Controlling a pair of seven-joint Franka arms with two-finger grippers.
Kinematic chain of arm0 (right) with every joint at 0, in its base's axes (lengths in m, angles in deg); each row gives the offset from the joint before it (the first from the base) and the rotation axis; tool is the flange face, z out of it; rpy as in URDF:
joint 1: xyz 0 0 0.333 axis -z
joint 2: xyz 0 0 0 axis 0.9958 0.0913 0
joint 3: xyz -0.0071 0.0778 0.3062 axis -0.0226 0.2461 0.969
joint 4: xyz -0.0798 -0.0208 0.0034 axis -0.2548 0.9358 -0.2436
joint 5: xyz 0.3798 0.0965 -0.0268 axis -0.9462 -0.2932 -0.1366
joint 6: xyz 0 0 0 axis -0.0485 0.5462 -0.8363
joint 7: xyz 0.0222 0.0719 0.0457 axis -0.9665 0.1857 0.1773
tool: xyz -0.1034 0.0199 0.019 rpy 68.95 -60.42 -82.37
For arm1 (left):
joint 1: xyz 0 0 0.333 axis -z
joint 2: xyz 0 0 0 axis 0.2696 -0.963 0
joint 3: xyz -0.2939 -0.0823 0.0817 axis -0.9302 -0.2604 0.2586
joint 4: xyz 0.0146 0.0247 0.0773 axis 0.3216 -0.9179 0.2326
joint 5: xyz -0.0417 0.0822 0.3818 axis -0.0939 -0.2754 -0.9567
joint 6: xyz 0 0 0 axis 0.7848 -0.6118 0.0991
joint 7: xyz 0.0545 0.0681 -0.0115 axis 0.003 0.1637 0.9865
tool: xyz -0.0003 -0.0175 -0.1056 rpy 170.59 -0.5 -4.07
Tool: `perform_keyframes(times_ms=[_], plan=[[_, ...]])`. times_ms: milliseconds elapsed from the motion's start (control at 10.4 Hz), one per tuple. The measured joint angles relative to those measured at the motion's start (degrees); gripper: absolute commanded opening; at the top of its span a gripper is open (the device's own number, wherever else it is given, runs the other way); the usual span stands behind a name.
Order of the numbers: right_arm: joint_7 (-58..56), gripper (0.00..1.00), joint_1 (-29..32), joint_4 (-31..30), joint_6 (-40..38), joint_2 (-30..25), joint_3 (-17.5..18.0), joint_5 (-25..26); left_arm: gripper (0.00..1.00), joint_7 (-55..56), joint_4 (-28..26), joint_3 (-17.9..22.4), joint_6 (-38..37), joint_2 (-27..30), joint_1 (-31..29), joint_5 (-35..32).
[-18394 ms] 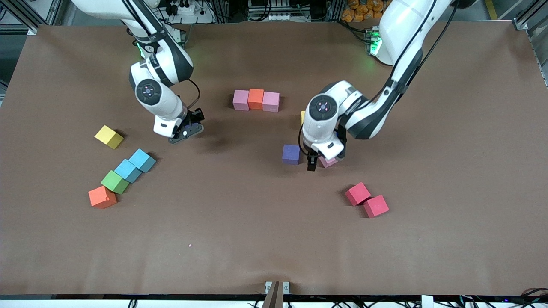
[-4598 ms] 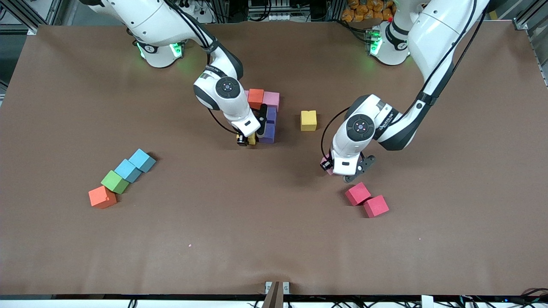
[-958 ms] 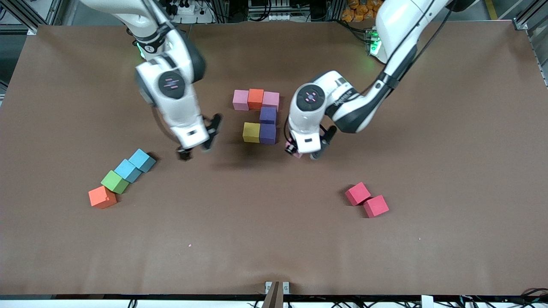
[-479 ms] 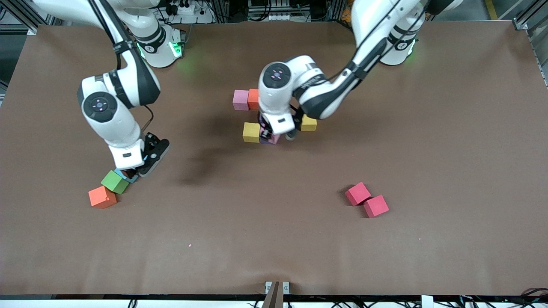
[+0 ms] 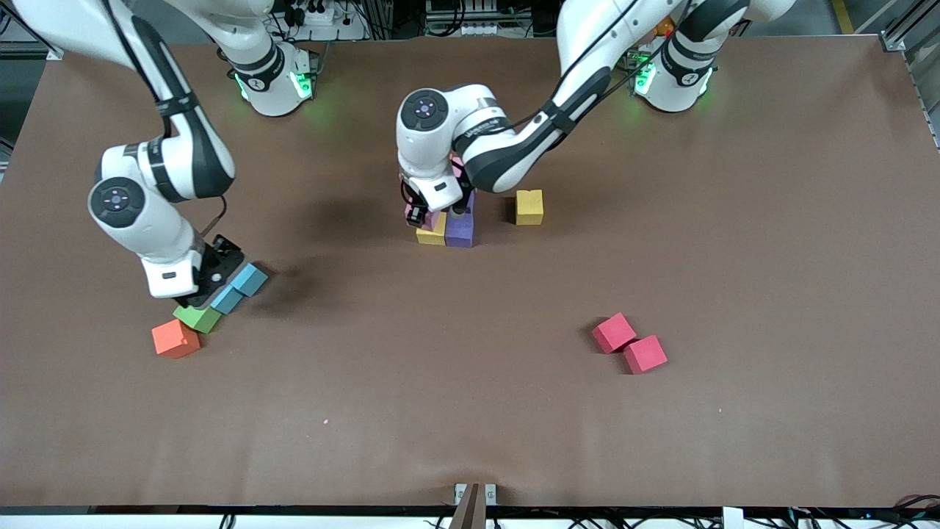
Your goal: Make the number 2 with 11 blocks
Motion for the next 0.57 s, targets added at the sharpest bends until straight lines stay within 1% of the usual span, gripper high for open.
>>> perform_keyframes(times_ms=[192, 383, 575], plan=[[-8.96, 1.00, 0.76, -0.77, 1.88, 0.30, 0.08, 0.00, 0.46, 2.71, 2.85, 1.59, 0.23, -2.30, 2.48, 0.10], [-25.63, 1.00, 0.74, -0.57, 3.24, 0.29, 0.36, -0.08, 0.46, 3.90, 4.96, 1.70, 0.36, -3.95, 3.00, 0.12], [-41.46, 1.00, 0.96, -0.39, 3.26, 0.43, 0.29, -0.17, 0.46, 4.97, 6.10, 1.70, 1.11, -4.23, 3.44, 0.14]])
